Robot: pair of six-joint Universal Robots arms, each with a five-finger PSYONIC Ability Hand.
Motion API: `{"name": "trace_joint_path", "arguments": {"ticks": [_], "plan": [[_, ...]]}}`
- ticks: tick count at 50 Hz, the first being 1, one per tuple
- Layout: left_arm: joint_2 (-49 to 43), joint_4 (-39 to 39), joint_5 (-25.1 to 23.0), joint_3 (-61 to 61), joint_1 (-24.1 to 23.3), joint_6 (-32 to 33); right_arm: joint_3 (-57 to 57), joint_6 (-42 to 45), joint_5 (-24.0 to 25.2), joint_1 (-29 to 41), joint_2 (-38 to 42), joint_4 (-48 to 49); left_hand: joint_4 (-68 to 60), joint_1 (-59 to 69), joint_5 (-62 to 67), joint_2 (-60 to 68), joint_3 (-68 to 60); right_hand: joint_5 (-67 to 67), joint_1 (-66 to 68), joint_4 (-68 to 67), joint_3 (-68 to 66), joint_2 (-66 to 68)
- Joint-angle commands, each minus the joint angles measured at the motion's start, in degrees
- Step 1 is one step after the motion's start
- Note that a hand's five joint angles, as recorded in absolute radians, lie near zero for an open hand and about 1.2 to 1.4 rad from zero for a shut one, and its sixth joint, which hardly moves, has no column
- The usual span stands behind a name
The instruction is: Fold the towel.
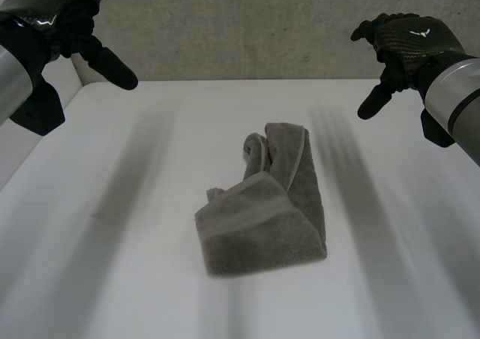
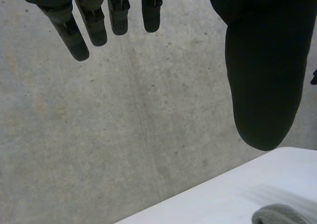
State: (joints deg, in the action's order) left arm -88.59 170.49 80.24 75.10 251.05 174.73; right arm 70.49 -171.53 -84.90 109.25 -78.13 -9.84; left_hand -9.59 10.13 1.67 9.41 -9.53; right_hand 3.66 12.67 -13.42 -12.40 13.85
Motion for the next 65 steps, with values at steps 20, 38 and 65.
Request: {"name": "trace_joint_path", "arguments": {"ticks": [20,38,65], "plan": [[-29.7,0.0,0.2,-2.9,-15.3,11.1,-3.4,21.1,3.3,0.3,11.8,-8.4,-3.1,2.6,1.1,3.3,-3.2,-3.7,-2.7,3.4,2.4,-3.8],[-42.6,17.7,3.6,-7.1,-24.5,30.7,-3.7,20.7,3.0,-0.3,14.3,-7.4,-70.4,69.9,68.3,70.6,-70.5,-3.7,-2.7,3.4,2.4,-3.8],[-7.0,17.7,7.3,19.3,-19.3,30.5,-16.8,4.6,19.4,5.7,38.3,5.7,-70.4,69.9,68.3,70.6,-70.5,66.3,67.3,-66.6,-67.6,66.2]]}}
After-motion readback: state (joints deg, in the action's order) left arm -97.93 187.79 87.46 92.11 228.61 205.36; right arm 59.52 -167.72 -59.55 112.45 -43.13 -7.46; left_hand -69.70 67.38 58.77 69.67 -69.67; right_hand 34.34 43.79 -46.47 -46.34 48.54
